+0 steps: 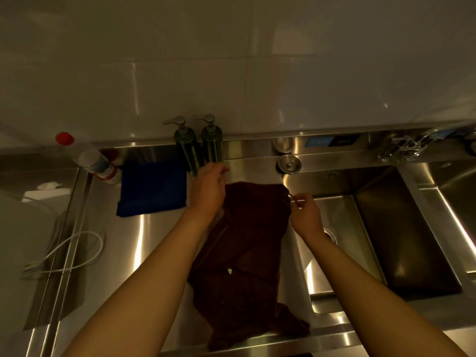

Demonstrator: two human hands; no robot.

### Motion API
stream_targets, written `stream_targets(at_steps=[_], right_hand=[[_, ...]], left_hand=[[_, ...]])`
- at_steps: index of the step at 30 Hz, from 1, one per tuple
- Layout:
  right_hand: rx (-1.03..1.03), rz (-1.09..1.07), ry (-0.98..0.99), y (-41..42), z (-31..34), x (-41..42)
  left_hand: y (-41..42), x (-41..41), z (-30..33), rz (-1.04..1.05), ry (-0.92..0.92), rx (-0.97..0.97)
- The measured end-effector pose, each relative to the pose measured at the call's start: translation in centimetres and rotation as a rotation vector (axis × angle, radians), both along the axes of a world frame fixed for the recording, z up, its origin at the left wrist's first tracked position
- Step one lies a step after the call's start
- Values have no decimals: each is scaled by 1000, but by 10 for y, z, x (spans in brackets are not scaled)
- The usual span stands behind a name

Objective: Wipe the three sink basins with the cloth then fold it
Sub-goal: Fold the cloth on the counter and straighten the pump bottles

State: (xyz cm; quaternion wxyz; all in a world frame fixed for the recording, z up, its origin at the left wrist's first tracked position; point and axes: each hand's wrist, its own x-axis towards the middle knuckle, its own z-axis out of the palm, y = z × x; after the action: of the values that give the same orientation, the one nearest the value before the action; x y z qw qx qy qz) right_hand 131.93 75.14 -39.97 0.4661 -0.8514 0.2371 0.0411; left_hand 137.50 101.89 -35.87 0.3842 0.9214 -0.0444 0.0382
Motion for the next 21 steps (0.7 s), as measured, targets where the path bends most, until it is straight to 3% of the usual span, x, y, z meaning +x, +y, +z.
stream_targets(at_steps=[5, 9, 13, 17, 21], right_hand=[[-88, 183, 103, 4, -12, -13], [-246, 487, 19, 20, -25, -36], [-462, 774, 132, 44, -50, -65], [-465, 794, 177, 51, -69, -90], [-426, 846, 131, 42, -73, -105]], left_hand=[[-3, -31, -34, -82, 89, 55], [4, -74, -74, -288, 244, 243], [10, -102, -97, -491, 329, 460], [24, -114, -100, -389, 389, 517], [42, -130, -99, -245, 453, 450]])
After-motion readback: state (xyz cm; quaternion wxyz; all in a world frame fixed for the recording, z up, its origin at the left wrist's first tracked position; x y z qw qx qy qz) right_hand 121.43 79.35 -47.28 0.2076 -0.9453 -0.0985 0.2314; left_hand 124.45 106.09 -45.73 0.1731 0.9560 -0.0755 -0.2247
